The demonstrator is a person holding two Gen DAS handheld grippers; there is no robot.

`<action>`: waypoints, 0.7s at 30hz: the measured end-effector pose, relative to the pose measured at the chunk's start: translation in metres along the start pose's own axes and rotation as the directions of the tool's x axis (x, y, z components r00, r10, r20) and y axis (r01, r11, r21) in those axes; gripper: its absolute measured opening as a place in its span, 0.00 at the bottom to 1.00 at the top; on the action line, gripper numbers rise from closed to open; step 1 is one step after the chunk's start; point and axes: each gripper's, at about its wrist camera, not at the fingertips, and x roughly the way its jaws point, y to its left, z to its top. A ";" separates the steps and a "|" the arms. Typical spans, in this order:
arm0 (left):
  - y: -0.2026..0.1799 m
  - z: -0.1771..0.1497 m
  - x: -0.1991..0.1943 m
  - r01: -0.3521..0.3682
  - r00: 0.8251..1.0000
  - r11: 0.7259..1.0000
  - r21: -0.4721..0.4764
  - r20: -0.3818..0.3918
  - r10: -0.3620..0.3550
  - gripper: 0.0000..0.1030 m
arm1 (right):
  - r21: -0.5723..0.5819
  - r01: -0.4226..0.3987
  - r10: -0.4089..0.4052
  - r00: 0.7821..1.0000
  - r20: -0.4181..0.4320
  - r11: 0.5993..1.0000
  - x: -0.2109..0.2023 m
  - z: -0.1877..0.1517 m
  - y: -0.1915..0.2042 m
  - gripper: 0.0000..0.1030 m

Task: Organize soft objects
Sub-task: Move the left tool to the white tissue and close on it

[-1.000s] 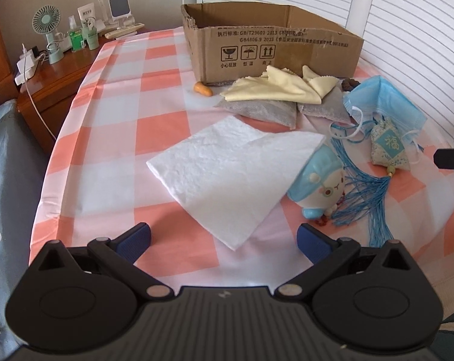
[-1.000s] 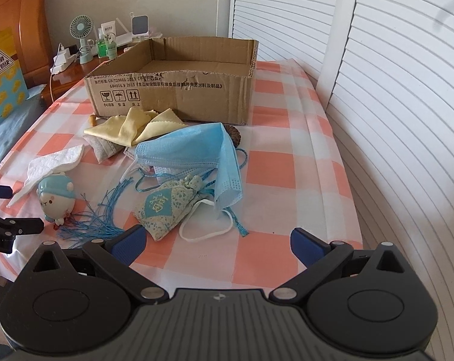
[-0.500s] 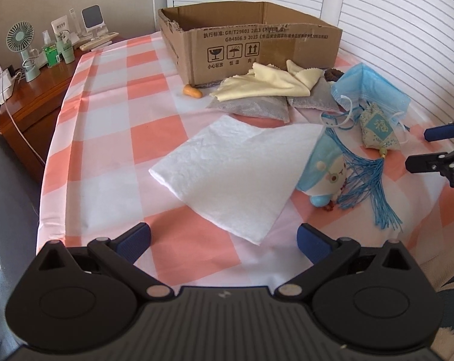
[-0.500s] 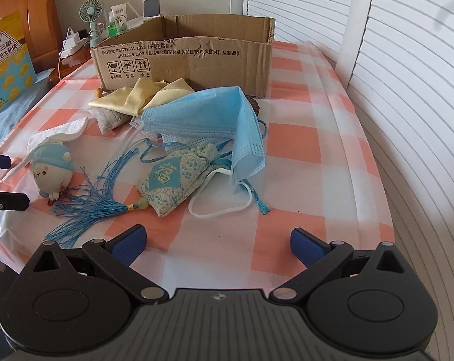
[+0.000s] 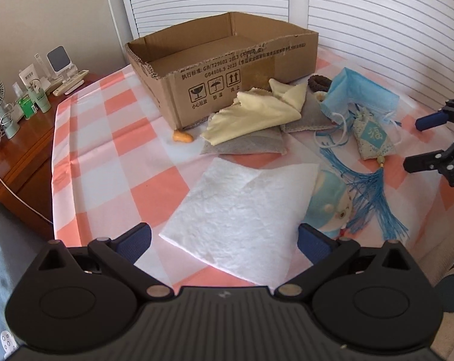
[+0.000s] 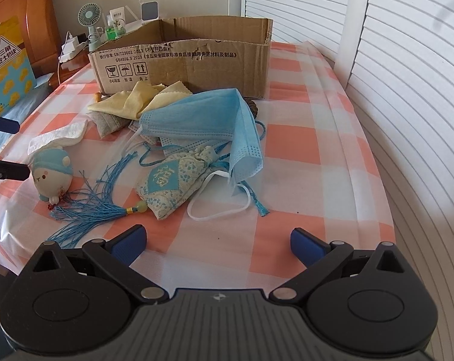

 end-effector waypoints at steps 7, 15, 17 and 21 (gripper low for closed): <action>0.018 0.009 0.025 0.031 0.999 0.999 -0.021 -0.014 -0.031 0.96 | -0.017 0.013 -0.013 1.000 0.002 1.000 -0.005 0.002 0.003 1.00; 0.043 0.022 0.056 0.077 0.997 0.996 -0.048 -0.024 -0.078 0.94 | -0.072 0.022 -0.020 1.000 0.019 0.997 -0.014 0.007 0.014 1.00; 0.047 0.025 0.060 0.079 0.997 0.996 -0.045 -0.022 -0.080 0.94 | -0.090 0.017 -0.015 1.000 0.024 0.996 -0.017 0.008 0.018 1.00; 0.053 0.034 0.069 0.090 0.996 0.995 -0.043 -0.026 -0.091 0.94 | -0.115 0.008 -0.005 1.000 0.027 0.993 -0.017 0.011 0.025 1.00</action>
